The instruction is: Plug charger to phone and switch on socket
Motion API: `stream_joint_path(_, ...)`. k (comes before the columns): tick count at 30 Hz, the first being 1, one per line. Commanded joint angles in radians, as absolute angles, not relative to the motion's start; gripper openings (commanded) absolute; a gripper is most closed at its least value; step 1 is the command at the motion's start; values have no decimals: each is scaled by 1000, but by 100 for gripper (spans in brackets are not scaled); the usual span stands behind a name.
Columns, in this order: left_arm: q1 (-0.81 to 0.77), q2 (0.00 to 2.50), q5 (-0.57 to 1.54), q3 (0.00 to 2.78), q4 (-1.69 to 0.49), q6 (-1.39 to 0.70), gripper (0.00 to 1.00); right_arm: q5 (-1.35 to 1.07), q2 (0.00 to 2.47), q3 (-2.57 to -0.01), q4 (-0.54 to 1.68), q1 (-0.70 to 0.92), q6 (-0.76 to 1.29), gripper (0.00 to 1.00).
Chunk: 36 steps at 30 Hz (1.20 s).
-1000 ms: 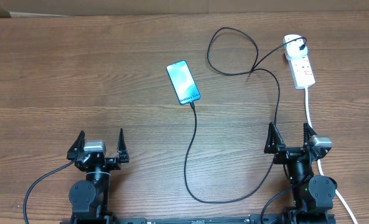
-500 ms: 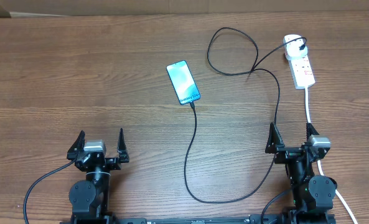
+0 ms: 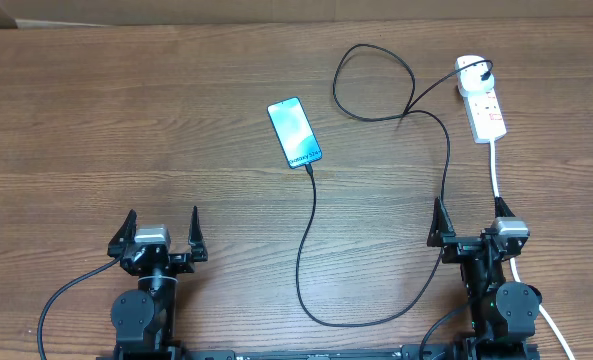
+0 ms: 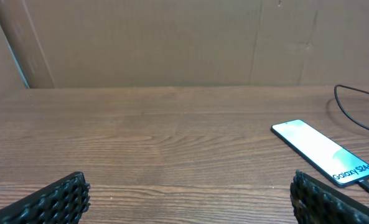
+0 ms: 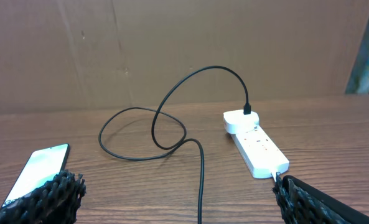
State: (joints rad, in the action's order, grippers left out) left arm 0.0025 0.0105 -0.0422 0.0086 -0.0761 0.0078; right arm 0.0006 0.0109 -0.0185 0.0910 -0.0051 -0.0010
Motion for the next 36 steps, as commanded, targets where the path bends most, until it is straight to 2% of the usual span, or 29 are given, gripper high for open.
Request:
stream_joint_path(1, 4, 4, -49, 5, -75, 23, 100, 10, 3, -8, 88, -2, -10, 100)
stream_joint_path(36, 4, 4, -48, 5, -74, 23, 100, 6, 3, -8, 85, -2, -31, 100)
